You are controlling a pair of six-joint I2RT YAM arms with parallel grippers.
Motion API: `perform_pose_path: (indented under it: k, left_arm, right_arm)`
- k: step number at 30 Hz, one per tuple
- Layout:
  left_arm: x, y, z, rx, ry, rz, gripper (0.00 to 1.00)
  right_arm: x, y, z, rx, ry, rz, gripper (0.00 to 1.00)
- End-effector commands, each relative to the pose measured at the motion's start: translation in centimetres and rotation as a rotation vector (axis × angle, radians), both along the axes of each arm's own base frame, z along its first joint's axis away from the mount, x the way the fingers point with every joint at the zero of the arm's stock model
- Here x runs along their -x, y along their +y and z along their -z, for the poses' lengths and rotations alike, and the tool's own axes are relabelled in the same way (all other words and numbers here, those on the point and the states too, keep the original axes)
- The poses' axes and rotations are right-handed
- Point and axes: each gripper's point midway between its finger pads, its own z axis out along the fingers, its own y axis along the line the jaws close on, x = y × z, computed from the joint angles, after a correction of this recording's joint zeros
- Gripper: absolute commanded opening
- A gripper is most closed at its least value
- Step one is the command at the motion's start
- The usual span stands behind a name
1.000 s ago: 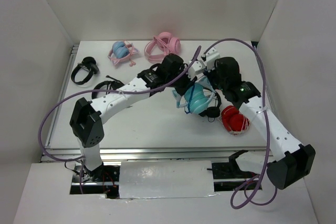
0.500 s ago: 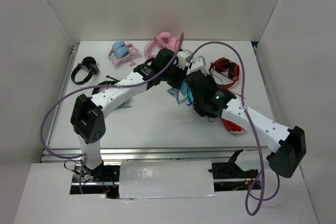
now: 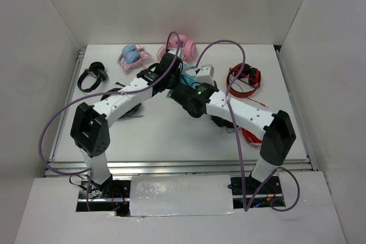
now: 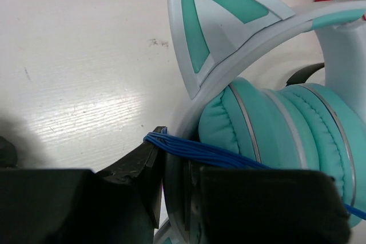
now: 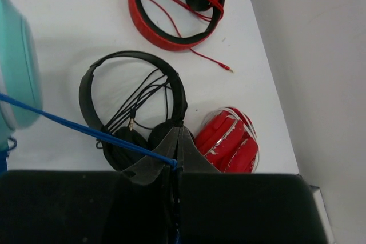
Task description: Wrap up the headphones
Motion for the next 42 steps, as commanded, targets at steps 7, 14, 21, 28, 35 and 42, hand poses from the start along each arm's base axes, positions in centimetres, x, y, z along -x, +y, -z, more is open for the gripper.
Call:
perform_pose_path:
  k: [7, 14, 21, 28, 35, 42]
  left_arm:
    - [-2.3, 2.4, -8.9, 0.171, -0.201, -0.154, 0.0]
    - [-0.4, 1.7, -11.7, 0.321, -0.186, 0.036, 0.0]
    - [2.4, 1.6, -12.1, 0.406, -0.145, 0.117, 0.0]
    - [4.2, 0.9, -10.8, 0.444, -0.064, 0.167, 0.0]
    - [5.1, 1.7, -8.2, 0.422, 0.01, 0.122, 0.0]
    - [4.3, 3.2, -4.9, 0.383, 0.048, 0.083, 0.0]
  right_arm:
    - [1.6, 8.1, 1.9, -0.407, 0.048, -0.544, 0.03]
    - [2.7, 10.4, 1.2, -0.596, -0.053, -0.935, 0.22]
    - [2.7, 11.4, -0.6, -0.658, -0.221, -1.09, 0.23]
    - [1.9, 13.3, -0.9, -0.675, -0.286, -1.188, 0.35]
    - [1.5, 13.1, -0.3, -0.689, -0.293, -1.209, 0.8]
    - [4.4, 11.3, -0.9, -0.705, -0.3, -1.25, 1.0]
